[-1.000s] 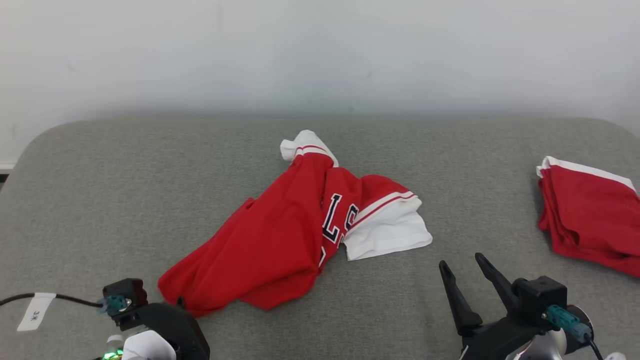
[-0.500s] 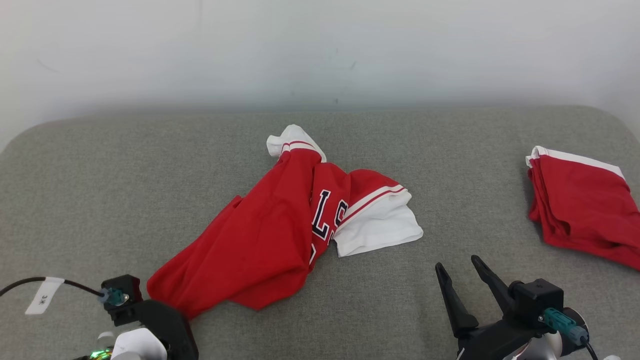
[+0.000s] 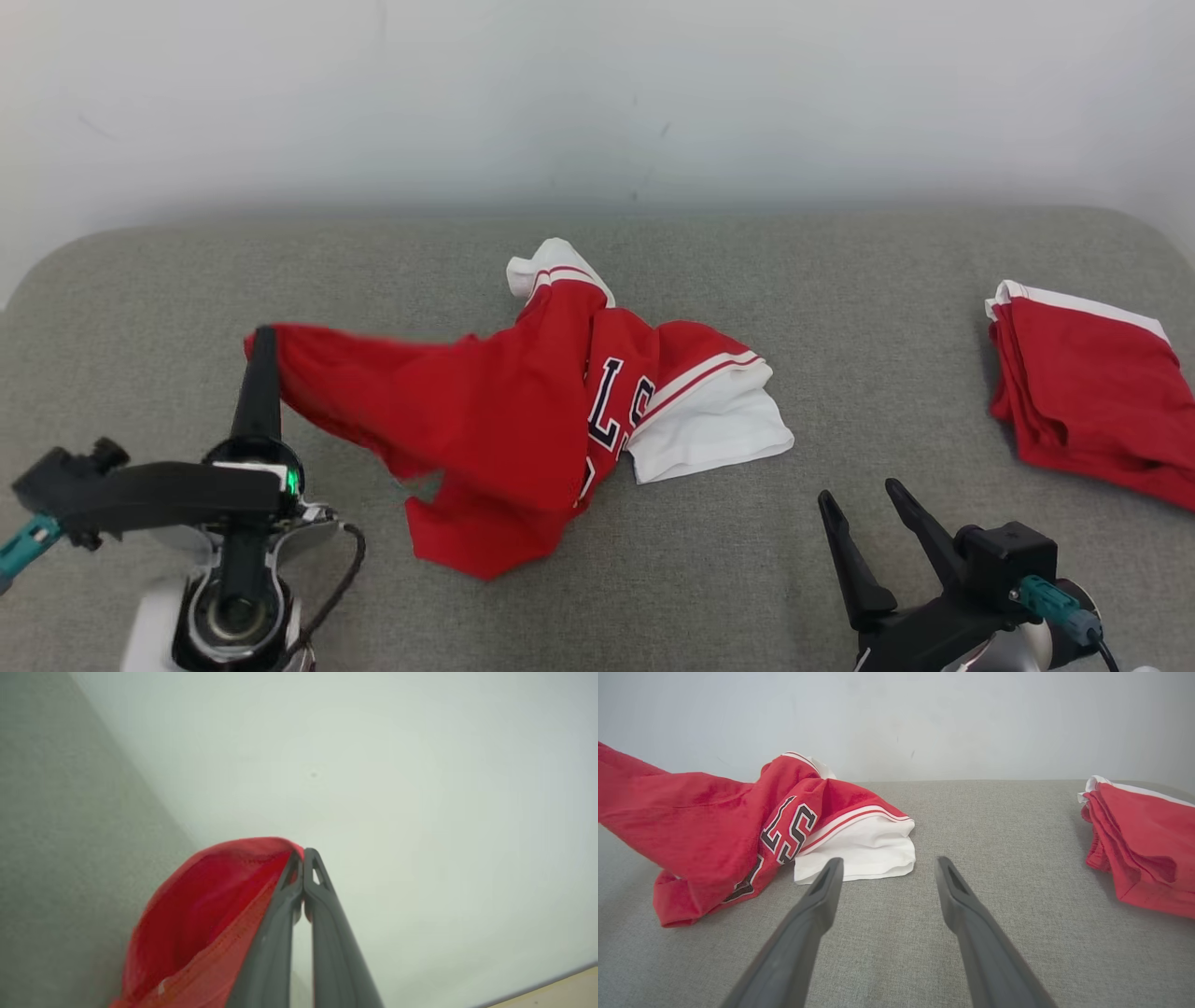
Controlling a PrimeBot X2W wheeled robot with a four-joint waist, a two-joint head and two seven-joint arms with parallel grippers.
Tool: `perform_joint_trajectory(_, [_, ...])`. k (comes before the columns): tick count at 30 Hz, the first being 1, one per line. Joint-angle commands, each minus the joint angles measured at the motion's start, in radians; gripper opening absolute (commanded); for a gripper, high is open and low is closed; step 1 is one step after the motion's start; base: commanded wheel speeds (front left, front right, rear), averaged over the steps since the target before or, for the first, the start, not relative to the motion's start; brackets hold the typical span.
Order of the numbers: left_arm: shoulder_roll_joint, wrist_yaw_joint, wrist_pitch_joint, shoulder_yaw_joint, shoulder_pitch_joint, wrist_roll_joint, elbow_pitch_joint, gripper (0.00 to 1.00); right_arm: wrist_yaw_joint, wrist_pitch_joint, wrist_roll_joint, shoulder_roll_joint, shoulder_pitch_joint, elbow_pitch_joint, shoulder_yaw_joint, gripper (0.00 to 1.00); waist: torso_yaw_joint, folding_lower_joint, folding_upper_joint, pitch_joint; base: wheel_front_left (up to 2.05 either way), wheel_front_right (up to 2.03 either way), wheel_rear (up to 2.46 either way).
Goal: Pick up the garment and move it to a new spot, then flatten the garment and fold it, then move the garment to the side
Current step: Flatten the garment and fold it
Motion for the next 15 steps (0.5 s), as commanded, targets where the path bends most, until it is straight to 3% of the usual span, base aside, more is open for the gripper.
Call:
perform_joint_trajectory(1, [-0.017, -0.031, 0.029, 0.027, 0.009, -0.093, -0.058, 0.0, -0.002, -0.002, -0.006, 0.004, 0.007, -0.003, -0.006, 1.0, 0.01, -0.0001, 0.0, -0.009, 0.0, 0.0, 0.0])
perform_joint_trajectory(6, [-0.044, -0.064, 0.093, 0.079, 0.048, -0.336, -0.212, 0.0, -0.002, 0.0, -0.008, 0.0, 0.024, -0.01, -0.016, 1.0, 0.032, -0.0001, 0.0, -0.021, 0.0, 0.0, 0.0])
perform_joint_trajectory(11, [-0.046, -0.059, 0.143, 0.054, 0.082, -0.399, -0.3, 0.0, -0.002, 0.004, -0.006, -0.002, 0.018, -0.011, -0.007, 1.0, 0.042, -0.0001, 0.0, -0.029, 0.0, 0.0, 0.0])
perform_joint_trajectory(15, [0.011, -0.007, 0.216, -0.002, 0.207, -0.358, -0.359, 0.0, -0.002, 0.005, 0.0, 0.0, 0.022, -0.012, -0.001, 1.0, 0.04, -0.0001, 0.0, -0.029, 0.0, 0.0, 0.0])
